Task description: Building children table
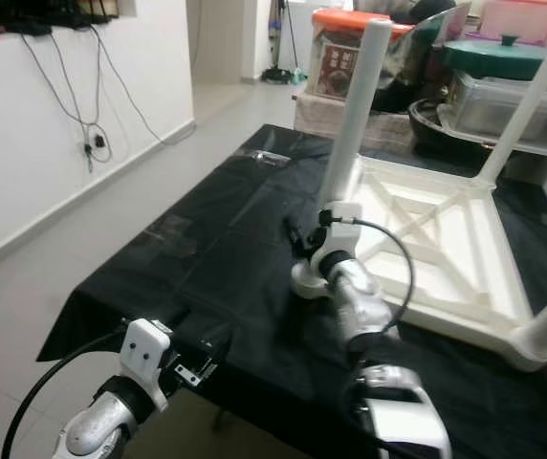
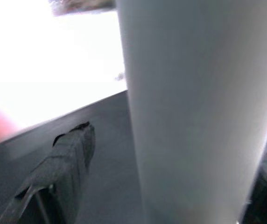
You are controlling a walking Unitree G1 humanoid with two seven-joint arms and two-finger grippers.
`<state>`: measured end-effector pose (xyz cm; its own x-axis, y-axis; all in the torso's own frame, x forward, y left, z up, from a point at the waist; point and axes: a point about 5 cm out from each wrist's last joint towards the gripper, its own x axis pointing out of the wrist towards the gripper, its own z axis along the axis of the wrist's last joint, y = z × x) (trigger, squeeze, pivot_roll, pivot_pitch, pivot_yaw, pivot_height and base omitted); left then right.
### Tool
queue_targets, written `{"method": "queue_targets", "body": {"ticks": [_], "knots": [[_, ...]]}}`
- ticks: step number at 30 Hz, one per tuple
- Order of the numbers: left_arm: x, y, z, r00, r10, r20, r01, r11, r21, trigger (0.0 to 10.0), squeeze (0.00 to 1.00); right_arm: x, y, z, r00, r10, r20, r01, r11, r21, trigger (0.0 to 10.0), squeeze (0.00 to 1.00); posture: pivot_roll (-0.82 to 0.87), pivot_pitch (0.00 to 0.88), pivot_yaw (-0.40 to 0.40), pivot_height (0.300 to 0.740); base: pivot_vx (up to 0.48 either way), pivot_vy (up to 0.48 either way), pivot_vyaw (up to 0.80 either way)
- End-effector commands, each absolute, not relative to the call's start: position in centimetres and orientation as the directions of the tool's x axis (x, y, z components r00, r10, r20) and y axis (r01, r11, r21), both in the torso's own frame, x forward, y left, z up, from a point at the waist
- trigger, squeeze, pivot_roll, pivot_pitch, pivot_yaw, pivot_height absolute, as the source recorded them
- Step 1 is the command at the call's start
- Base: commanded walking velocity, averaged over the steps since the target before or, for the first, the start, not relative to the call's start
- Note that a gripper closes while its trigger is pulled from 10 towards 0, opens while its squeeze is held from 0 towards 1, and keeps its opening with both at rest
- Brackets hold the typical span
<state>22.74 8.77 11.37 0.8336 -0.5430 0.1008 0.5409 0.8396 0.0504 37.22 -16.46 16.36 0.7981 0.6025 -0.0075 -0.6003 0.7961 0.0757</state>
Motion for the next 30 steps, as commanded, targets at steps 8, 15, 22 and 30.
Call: {"method": "queue_targets", "body": {"ticks": [8, 15, 22, 30], "knots": [[22.7, 8.6, 11.3, 0.833, -0.546, 0.093, 0.544, 0.838, 0.052, 10.0, 0.00, 35.3, -10.8, 15.9, 0.329, 0.943, -0.041, -0.936, 0.332, 0.114, 10.0, 0.00, 0.20, 0.000, -0.092, 0.740, 0.000, 0.000, 0.00], [22.6, 8.6, 11.3, 0.833, -0.546, 0.093, 0.543, 0.838, 0.050, 10.0, 0.00, 35.4, -10.5, 15.0, 0.373, 0.926, -0.057, -0.921, 0.377, 0.098, 0.0, 0.00, 0.20, 0.000, -0.091, 0.740, 0.000, 0.000, 0.00], [22.6, 8.6, 11.3, 0.832, -0.547, 0.091, 0.545, 0.837, 0.050, 10.0, 0.00, 36.8, -12.3, 14.3, 0.678, 0.727, -0.105, -0.727, 0.685, 0.053, 0.0, 0.00, 0.20, 0.000, -0.087, 0.740, 0.000, 0.000, 0.00], [22.6, 8.7, 11.3, 0.831, -0.549, 0.089, 0.547, 0.836, 0.049, 10.0, 0.00, 38.1, -20.4, 13.9, 0.968, -0.199, -0.150, 0.207, 0.977, 0.039, 0.0, 0.00, 0.19, 0.000, -0.080, 0.740, 0.000, 0.000, 0.00]]}}
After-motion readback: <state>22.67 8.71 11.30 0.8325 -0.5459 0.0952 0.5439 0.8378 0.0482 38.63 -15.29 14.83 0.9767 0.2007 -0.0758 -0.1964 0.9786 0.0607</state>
